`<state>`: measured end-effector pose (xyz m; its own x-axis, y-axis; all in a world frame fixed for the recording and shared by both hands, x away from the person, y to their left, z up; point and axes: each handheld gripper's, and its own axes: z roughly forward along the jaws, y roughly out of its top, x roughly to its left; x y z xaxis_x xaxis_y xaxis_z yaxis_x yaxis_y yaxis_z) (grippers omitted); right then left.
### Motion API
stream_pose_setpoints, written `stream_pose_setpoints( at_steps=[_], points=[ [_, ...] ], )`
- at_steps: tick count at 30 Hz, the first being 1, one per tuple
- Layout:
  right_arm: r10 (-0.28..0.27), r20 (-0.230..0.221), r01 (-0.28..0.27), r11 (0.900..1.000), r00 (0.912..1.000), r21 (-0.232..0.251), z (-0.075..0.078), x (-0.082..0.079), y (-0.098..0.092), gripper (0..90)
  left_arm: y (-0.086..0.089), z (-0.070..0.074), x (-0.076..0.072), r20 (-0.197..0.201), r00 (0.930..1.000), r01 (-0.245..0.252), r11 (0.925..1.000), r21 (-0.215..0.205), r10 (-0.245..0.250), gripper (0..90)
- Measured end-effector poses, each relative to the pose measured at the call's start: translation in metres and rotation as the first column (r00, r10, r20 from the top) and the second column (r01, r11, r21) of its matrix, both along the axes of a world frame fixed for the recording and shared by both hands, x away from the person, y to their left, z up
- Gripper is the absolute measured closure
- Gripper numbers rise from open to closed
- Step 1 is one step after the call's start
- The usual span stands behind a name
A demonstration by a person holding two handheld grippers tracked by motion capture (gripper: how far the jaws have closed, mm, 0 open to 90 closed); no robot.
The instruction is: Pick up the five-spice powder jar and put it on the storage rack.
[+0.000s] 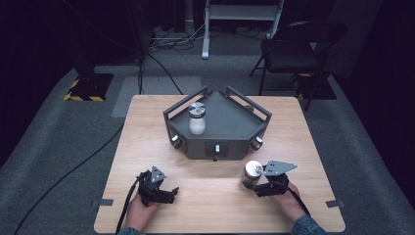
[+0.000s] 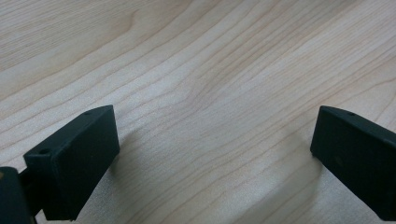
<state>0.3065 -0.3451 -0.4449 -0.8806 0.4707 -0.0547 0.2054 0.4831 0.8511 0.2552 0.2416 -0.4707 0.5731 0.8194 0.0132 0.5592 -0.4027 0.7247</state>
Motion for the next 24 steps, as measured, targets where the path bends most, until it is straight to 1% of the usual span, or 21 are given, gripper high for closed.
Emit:
stream_pose_setpoints(
  at_steps=[1,3,5,7,9,12,15,20,24],
  points=[
    [-0.003,-0.004,0.003,1.000,1.0000,-0.002,0.004,0.001,0.001,30.2,0.000,0.000,0.000,-0.001,1.0000,0.000,1.0000,0.001,0.000,1.0],
    [-0.010,-0.004,0.010,1.000,0.9999,0.010,0.014,0.002,0.002,30.2,0.000,0.000,0.000,0.000,1.0000,0.000,1.0000,0.000,0.000,1.0],
    [-0.015,0.008,0.015,1.000,0.9999,0.023,0.023,0.003,0.004,30.2,0.000,0.000,0.000,0.000,1.0000,0.001,1.0000,0.000,-0.001,1.0],
    [-0.016,0.021,0.015,1.000,0.9997,0.021,0.032,0.005,0.006,30.2,0.000,0.000,0.000,0.000,1.0000,0.001,1.0000,0.001,-0.001,1.0],
    [-0.020,0.030,0.019,1.000,0.9994,0.017,0.045,0.008,0.010,30.2,0.000,0.000,0.000,-0.001,1.0000,0.001,1.0000,0.000,-0.001,1.0],
    [-0.033,0.036,0.032,0.999,0.9988,0.025,0.060,0.011,0.014,30.2,0.000,0.000,0.000,0.001,1.0000,0.002,1.0000,0.000,-0.002,1.0],
    [-0.039,0.042,0.037,0.999,0.9984,0.040,0.076,0.016,0.019,30.2,0.000,0.000,0.000,0.001,1.0000,0.002,1.0000,0.002,-0.002,1.1],
    [-0.052,0.060,0.049,0.998,0.9969,0.043,0.104,0.028,0.033,30.2,0.000,0.000,0.000,0.001,1.0000,0.004,1.0000,0.003,-0.004,1.1],
    [-0.066,0.067,0.063,0.997,0.9956,0.050,0.119,0.038,0.043,30.2,0.000,0.000,0.000,0.000,1.0000,0.004,1.0000,0.003,-0.004,1.1]
  ],
)
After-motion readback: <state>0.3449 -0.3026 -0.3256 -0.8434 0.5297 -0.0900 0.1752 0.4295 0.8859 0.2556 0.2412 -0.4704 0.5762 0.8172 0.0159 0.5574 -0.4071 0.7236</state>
